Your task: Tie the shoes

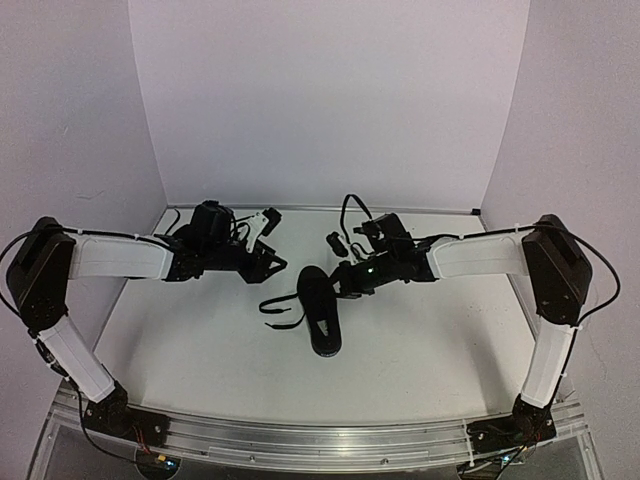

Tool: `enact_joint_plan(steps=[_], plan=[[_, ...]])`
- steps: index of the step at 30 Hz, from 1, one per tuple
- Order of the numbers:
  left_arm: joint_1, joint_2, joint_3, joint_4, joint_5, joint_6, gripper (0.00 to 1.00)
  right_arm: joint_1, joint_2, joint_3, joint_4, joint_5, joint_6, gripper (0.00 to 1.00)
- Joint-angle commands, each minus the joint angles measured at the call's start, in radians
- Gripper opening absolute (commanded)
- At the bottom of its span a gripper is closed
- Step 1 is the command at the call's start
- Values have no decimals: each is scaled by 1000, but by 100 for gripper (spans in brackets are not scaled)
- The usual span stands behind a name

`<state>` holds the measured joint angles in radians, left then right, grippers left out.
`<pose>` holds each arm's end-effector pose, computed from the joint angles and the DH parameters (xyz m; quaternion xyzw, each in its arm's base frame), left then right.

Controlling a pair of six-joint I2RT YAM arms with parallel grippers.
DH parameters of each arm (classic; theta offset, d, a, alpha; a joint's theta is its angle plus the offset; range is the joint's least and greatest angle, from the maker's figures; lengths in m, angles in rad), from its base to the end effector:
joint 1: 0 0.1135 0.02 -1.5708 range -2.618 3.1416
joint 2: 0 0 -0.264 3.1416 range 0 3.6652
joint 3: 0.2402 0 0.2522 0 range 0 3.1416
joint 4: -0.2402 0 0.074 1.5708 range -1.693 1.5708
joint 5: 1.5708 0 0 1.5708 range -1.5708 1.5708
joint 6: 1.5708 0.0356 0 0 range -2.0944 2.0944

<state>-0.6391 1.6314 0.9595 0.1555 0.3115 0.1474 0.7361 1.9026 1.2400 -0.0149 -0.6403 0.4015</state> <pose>0.2815 -0.2228 0.2182 0.3992 0.7587 -0.2510 0.4495 0.2940 0.2950 0.1954 -0.2766 0.8215 0.4600 0.1926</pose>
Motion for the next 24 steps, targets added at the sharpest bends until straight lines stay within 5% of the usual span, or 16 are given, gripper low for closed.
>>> enact_joint_plan(steps=[1,9,24], plan=[[-14,-5,42,-234,-119,-43,48,4,-12,23,15,17,-5,0],[-8,121,149,-463,-206,39,48,4,-14,21,15,11,-3,0],[-11,237,220,-491,-98,233,41,4,-9,17,15,7,0,0]])
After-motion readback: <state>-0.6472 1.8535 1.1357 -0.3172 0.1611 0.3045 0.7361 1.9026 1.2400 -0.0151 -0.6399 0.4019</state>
